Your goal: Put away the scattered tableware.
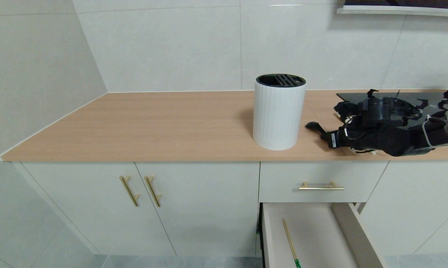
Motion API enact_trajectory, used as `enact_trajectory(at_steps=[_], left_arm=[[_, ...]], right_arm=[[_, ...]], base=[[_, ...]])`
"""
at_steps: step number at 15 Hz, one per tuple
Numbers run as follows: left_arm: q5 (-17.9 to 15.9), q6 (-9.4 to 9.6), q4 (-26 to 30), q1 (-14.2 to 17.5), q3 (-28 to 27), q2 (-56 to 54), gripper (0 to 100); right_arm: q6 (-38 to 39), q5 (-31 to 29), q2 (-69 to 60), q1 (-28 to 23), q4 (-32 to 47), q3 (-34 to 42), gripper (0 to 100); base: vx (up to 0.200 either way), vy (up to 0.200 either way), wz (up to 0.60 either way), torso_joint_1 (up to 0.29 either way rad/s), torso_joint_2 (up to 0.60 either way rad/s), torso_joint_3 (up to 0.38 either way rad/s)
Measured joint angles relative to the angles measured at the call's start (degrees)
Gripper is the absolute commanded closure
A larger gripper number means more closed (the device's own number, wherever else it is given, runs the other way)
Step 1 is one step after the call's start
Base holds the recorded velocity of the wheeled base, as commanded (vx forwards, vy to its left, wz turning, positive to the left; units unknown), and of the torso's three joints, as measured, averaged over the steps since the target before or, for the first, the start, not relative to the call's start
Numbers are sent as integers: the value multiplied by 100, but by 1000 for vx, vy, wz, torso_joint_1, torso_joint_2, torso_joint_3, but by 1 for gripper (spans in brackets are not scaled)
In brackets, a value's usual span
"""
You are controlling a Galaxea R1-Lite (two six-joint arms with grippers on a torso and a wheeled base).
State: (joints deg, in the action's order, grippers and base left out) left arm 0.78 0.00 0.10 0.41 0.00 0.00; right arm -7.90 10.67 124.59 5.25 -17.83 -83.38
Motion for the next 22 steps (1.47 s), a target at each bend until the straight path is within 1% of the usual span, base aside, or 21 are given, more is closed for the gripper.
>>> enact_trajectory(at_steps=[7,9,11,13,16,18,20,22], left_arm=[[-2,0,-2,0,0,0,0],[-2,0,0,0,0,0,0],[0,2,0,0,0,0,0],[0,0,0,0,0,0,0],[0,2,0,0,0,0,0],[-2,0,0,0,0,0,0],[0,0,0,0,0,0,0],[-2,0,0,0,0,0,0]], right_arm=[[65,-11,-144,0,123,1,100],[306,-84,-400,20,514,37,100],[712,-374,-841,105,935,185,100],[901,-664,-1414,191,1141,591,100],[1063,-985,-2437,325,1247,1599,100],[1146,-1064,-3132,433,1508,2183,100],[1334,-1078,-3735,588,2019,2597,100],[1584,-998,-4127,756,2144,2915,100]], base=[[0,0,0,0,0,0],[0,0,0,0,0,0],[0,0,0,0,0,0],[0,0,0,0,0,0],[0,0,0,0,0,0],[0,0,0,0,0,0],[0,0,0,0,0,0],[0,0,0,0,0,0]])
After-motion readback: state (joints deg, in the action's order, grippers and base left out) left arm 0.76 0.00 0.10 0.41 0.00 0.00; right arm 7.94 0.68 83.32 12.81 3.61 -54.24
